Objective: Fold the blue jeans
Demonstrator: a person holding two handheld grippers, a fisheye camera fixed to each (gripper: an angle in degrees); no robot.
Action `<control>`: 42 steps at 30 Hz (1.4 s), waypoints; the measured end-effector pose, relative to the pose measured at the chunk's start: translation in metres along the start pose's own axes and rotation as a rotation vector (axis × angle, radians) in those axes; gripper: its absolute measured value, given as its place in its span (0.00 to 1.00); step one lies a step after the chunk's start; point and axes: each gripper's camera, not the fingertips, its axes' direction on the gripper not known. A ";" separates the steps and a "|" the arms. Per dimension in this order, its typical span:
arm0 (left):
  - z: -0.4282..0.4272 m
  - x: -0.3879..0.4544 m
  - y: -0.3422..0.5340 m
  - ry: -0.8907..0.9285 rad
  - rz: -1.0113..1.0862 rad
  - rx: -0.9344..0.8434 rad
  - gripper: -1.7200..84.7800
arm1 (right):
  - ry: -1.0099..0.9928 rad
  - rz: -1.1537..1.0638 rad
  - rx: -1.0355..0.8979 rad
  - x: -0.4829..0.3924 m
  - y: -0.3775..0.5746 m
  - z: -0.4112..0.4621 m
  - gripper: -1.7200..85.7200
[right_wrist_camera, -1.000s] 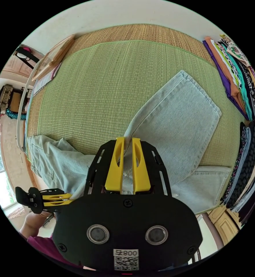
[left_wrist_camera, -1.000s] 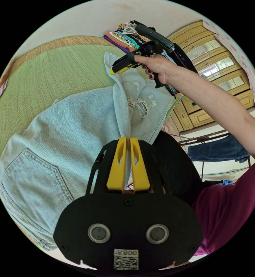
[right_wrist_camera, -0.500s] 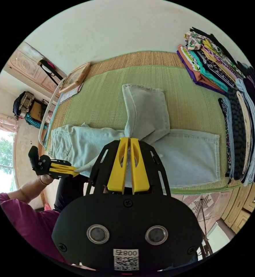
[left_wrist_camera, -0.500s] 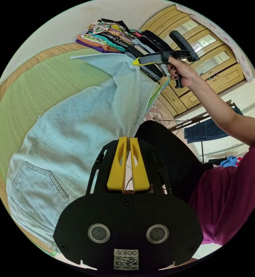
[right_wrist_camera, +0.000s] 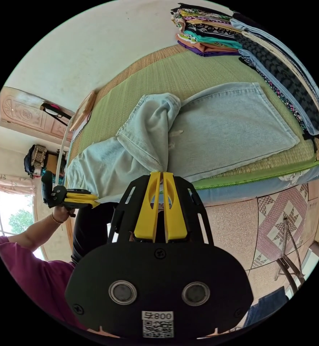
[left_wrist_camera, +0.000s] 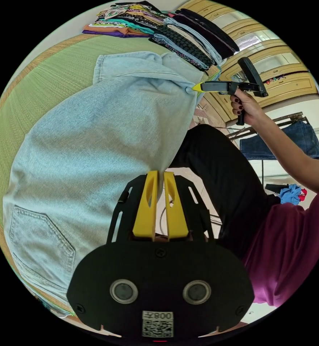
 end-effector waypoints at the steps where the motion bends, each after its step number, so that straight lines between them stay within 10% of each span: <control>1: 0.002 -0.005 -0.003 0.021 -0.016 0.007 0.06 | -0.003 -0.001 0.001 0.003 0.003 0.002 0.03; 14: -0.019 -0.076 -0.078 0.144 -0.193 0.345 0.09 | -0.101 -0.058 0.139 0.058 0.071 0.017 0.03; 29: 0.062 -0.188 -0.229 0.170 -0.363 0.130 0.10 | -0.121 -0.108 0.195 0.090 0.123 0.021 0.03; 42: 0.046 -0.161 -0.279 0.256 -0.176 0.327 0.05 | -0.202 -0.001 0.248 0.133 0.167 0.006 0.07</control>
